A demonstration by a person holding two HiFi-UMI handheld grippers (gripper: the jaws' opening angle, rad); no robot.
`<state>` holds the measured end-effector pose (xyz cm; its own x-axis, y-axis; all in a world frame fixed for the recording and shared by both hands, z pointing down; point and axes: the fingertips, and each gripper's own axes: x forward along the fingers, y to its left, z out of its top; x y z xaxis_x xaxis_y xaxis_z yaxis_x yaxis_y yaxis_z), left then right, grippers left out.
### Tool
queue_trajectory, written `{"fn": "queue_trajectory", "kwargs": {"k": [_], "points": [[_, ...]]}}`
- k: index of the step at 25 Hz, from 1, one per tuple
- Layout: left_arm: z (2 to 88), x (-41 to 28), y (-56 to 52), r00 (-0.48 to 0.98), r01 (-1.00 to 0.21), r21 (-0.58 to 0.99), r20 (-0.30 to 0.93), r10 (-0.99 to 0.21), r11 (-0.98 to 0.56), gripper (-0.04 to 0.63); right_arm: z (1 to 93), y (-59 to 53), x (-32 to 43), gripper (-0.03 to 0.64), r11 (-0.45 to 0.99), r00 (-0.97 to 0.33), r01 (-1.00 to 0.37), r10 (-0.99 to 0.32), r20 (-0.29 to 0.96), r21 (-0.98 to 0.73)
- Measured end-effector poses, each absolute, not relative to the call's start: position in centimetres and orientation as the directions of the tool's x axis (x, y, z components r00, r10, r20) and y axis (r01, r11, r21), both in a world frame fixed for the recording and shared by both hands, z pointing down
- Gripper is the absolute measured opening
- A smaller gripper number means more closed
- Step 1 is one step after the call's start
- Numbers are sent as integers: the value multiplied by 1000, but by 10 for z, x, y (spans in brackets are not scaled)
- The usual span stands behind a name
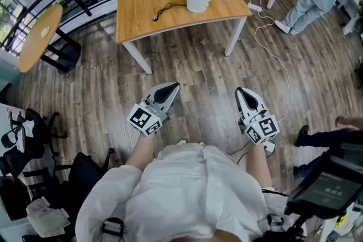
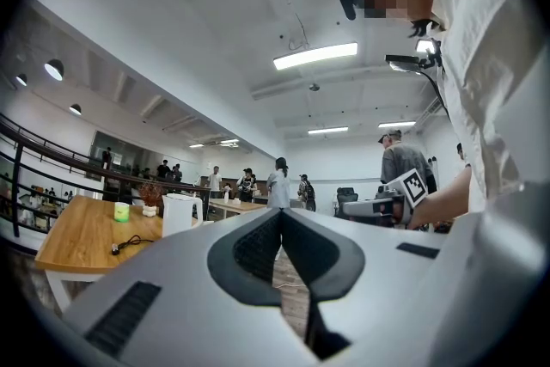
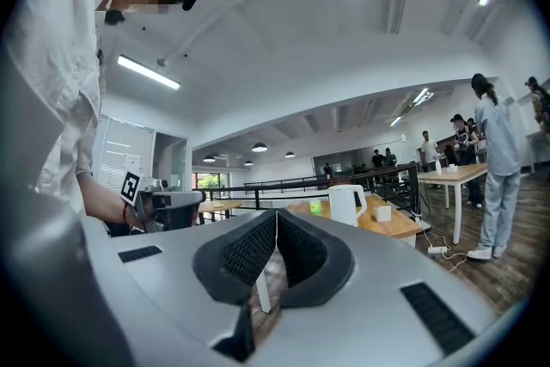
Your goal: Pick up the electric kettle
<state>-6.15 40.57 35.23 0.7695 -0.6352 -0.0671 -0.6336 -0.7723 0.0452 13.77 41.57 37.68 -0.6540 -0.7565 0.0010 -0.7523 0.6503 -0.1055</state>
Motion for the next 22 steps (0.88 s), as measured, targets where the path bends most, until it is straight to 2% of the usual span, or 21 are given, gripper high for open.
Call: {"fn": "queue_trajectory", "kwargs": {"k": [11,22], "points": [[358,-36,402,776,-625,41,-72,-627,-779,8,385,406,160,12,654,-659,-747,-753,0,-120],[366,-52,317,779,-619,38,-100,-619,-785,8,394,328,155,12,630,-634,-768,-773,-6,-119]]}}
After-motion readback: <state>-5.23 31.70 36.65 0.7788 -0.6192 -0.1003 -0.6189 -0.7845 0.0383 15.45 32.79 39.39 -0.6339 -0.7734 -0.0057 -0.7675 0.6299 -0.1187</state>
